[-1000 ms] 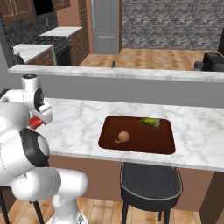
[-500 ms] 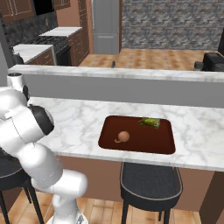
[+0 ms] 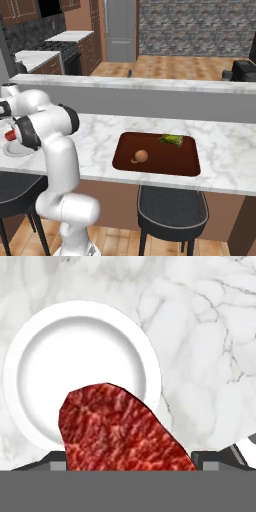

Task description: Create a steak meal by picking up the steak and asparagus from the tray and placing them on the plate. Leave the onion on the tray.

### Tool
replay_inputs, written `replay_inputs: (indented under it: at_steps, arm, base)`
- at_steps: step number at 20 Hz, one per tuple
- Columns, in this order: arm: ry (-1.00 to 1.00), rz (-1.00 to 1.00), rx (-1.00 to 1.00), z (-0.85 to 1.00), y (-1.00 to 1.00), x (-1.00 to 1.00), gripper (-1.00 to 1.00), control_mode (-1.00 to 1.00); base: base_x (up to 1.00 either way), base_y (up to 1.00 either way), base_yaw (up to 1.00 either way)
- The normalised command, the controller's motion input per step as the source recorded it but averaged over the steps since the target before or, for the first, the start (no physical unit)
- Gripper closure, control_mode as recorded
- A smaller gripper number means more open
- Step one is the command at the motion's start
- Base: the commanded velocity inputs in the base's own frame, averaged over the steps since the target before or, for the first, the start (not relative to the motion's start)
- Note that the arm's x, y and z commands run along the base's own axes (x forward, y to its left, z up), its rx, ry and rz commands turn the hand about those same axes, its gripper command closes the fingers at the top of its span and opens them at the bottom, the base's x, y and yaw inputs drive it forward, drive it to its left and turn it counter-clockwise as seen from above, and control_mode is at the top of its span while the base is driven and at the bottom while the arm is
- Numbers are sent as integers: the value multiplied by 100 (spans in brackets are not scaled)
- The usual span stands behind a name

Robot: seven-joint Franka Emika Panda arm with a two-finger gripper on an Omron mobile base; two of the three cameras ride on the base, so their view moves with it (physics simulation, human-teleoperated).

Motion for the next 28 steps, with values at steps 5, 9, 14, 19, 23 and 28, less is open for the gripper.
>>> replay_inputs:
  at_steps: [5, 9, 14, 19, 23, 28]
  arm:
    - [0, 0, -7, -29, 38, 28, 100, -100]
    - [0, 0, -5, -40, 25, 26, 100, -100]
    - [0, 0, -2, -41, 5, 23, 100, -100]
    - [0, 0, 0, -38, -5, 7, 100, -100]
    - [-4, 0, 0, -30, -17, 0, 100, -100]
    - [-6, 0, 0, -28, -19, 0, 100, -100]
  base:
    - [0, 0, 0]
    - [0, 0, 0]
    - [0, 0, 0]
    - [0, 0, 0]
    - [0, 0, 0]
    - [0, 0, 0]
